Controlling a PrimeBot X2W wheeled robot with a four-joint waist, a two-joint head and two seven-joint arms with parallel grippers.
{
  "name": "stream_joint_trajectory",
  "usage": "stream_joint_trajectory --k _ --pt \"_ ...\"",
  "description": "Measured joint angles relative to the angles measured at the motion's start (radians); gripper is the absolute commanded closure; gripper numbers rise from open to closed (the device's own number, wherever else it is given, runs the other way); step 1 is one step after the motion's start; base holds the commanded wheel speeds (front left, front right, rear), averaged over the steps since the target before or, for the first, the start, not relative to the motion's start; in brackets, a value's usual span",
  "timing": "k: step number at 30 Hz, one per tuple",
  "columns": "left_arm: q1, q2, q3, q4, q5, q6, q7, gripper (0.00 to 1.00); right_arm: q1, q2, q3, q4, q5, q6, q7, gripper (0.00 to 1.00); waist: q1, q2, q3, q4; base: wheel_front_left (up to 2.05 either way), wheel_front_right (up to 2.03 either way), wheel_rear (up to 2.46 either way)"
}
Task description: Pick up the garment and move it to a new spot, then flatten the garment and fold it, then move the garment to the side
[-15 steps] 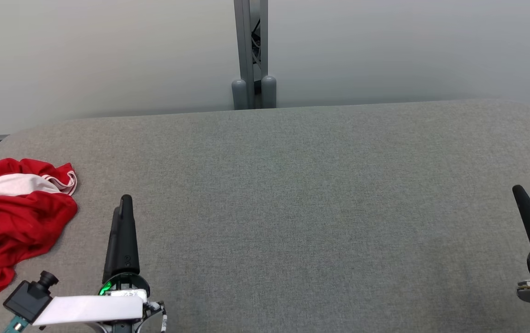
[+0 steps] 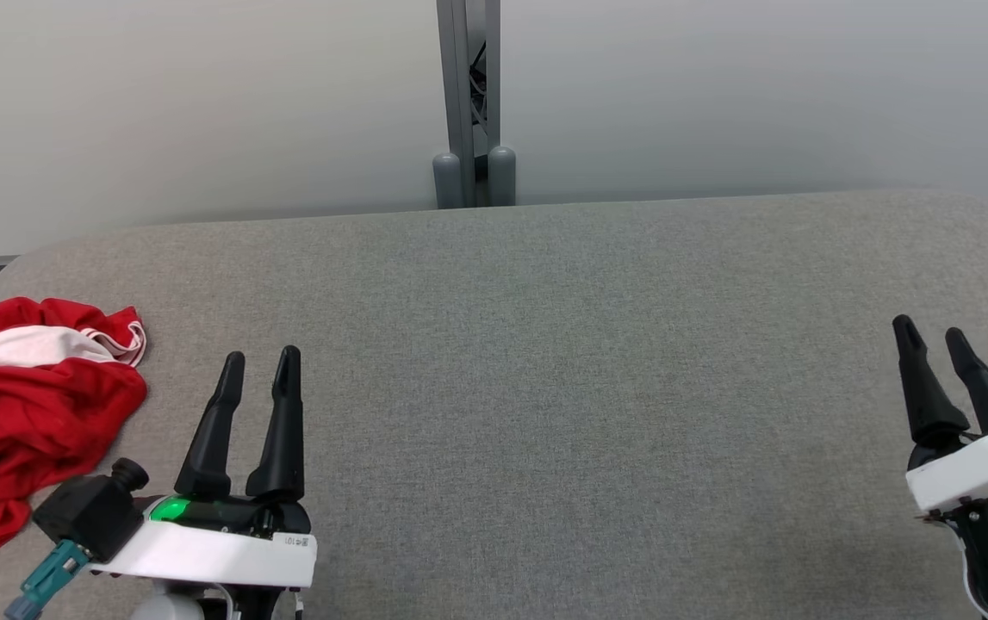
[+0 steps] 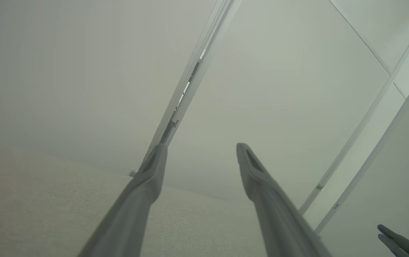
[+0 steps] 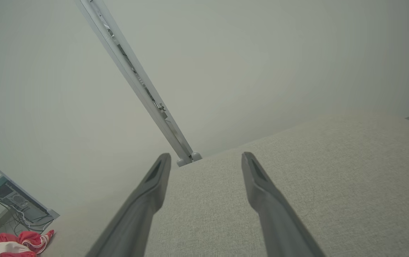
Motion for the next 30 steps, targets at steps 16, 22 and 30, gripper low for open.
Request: stream_joint_trajectory --k 16,22,30 --pt "-0.023 0.021 0.044 0.106 0.140 0.051 0.065 0.00 0.008 0.003 0.085 0.091 -0.204 0.000 -0.093 0.00 0.0000 0.0000 -0.003 -0.001 0.00 0.00 0.00" --pt "-0.025 0.031 0.066 0.121 0.184 0.069 0.081 0.00 0.009 0.019 0.102 0.112 -0.260 0.000 -0.119 0.00 0.0000 0.0000 -0.002 -0.001 0.00 0.00 0.00" --pt "-0.022 0.033 0.077 0.137 0.241 0.086 0.100 0.00 0.019 0.035 0.106 0.119 -0.319 0.000 -0.142 0.00 0.0000 0.0000 -0.004 -0.003 0.00 0.00 0.00"
